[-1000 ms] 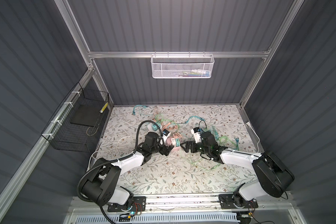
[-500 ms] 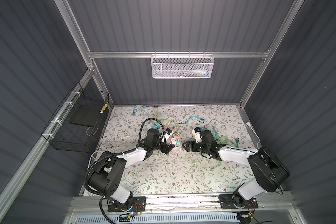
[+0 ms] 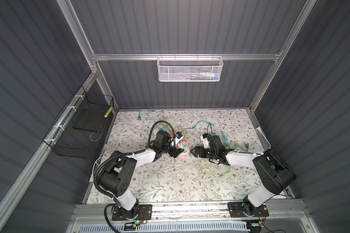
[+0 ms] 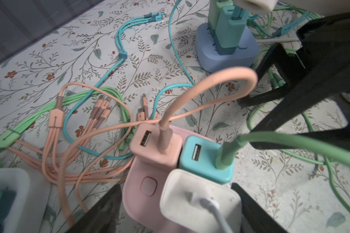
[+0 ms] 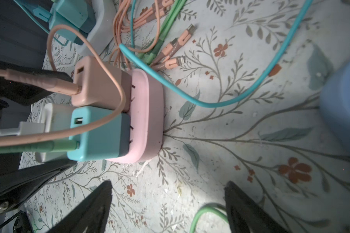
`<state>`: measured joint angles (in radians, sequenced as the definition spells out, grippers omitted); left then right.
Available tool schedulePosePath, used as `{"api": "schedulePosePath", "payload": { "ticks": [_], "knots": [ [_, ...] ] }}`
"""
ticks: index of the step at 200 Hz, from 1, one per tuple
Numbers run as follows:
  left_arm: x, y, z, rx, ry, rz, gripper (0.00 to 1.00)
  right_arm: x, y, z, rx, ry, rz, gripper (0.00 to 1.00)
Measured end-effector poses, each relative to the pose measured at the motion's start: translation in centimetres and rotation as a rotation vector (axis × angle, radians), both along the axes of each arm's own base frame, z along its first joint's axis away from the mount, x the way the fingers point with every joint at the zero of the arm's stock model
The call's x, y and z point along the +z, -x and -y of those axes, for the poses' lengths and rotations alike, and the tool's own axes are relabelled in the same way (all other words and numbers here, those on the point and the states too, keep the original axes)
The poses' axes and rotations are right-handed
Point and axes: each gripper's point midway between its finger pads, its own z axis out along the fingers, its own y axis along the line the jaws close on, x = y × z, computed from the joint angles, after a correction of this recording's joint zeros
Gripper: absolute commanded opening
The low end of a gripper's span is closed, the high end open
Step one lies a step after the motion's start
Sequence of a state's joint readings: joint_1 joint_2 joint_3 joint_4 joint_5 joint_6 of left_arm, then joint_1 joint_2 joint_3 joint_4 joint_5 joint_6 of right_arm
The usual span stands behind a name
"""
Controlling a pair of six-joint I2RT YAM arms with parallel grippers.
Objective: Pull the plug off the socket
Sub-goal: 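Close the right gripper on the pink strip while the left gripper approaches the white charger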
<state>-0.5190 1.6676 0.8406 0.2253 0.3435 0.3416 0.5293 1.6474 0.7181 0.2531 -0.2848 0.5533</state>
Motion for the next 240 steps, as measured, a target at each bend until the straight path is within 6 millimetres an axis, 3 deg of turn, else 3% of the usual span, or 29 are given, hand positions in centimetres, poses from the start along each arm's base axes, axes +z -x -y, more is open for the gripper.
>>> {"api": "schedulePosePath", "payload": {
  "ticks": [28,74,123,190,240],
  "knots": [
    [-0.6,0.9,1.2,-0.037,-0.019,-0.014,0.73,-0.3,-0.4,1.0,-0.035,-0.002,-0.026,0.79],
    [-1.1,2.6,3.1,-0.080,-0.042,-0.017,0.52,-0.5,-0.5,2.1,-0.060,0.000,-0.051,0.68],
    [-1.1,3.5,4.1,-0.078,-0.030,-0.040,0.43,-0.7,-0.2,2.6,-0.060,-0.003,-0.065,0.55],
    [-1.1,5.6,6.8,-0.026,-0.036,-0.052,0.41,-0.7,0.9,2.6,-0.031,-0.030,-0.092,0.50],
    [-1.1,5.5,6.3,0.042,-0.025,-0.057,0.52,-0.8,1.2,2.5,-0.013,-0.033,-0.102,0.40]
  ]
}}
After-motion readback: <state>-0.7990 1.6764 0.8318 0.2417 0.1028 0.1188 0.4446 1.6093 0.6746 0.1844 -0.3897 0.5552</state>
